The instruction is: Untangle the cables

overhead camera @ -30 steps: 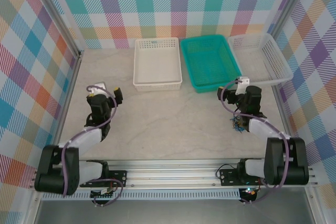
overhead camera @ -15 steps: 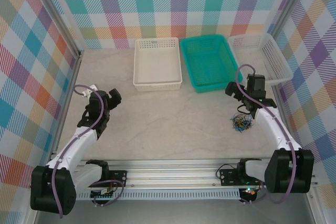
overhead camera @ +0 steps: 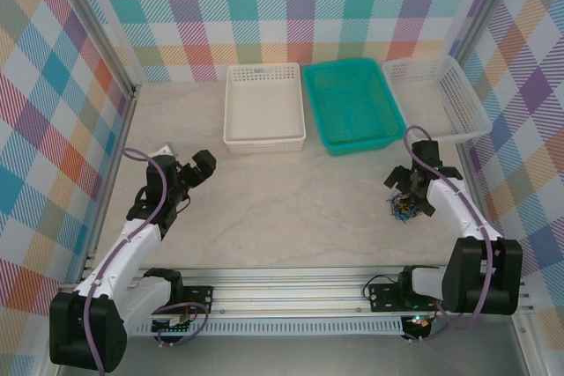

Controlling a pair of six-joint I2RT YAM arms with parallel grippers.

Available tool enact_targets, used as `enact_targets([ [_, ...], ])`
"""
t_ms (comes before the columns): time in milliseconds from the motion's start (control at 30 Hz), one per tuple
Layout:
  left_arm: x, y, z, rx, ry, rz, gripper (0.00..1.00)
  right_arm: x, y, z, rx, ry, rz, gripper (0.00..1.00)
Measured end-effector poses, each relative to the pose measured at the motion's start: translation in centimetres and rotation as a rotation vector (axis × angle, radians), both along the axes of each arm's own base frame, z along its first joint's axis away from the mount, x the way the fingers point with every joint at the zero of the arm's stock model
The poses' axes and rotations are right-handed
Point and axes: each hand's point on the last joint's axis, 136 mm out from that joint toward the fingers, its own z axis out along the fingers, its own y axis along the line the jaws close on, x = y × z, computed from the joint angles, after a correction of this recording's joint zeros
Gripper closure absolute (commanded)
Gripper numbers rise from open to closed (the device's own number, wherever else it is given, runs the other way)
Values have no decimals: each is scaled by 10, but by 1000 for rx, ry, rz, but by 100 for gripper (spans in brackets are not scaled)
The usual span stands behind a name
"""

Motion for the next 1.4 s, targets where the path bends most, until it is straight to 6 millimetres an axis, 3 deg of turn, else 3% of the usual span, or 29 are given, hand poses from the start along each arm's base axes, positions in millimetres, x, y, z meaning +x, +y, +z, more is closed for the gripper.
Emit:
enact_targets([
  [267,-1,-4,-4,-14,-4,-17,0,-11,-16,-32,63,47,-156,24],
  [467,-1,-7,-9,-23,13,-36,0,-9,-13,-46,86,46,-161,55],
  [667,-4,-11,-25,-51,78,-33,0,-1,-6,-44,116,16,-99,97],
  [700,-4,-14,-26,-61,86,-38,0,1,-4,-44,124,9,-83,100],
  [900,-5,-40,-27,-121,119,-100,0,0,17,-38,200,-31,5,100],
  [1167,-8,-96,-7,-220,120,-227,0,6,86,-10,410,-142,195,100],
  [1400,-14,-152,-31,-313,271,-326,0,7,149,7,615,-247,303,100],
])
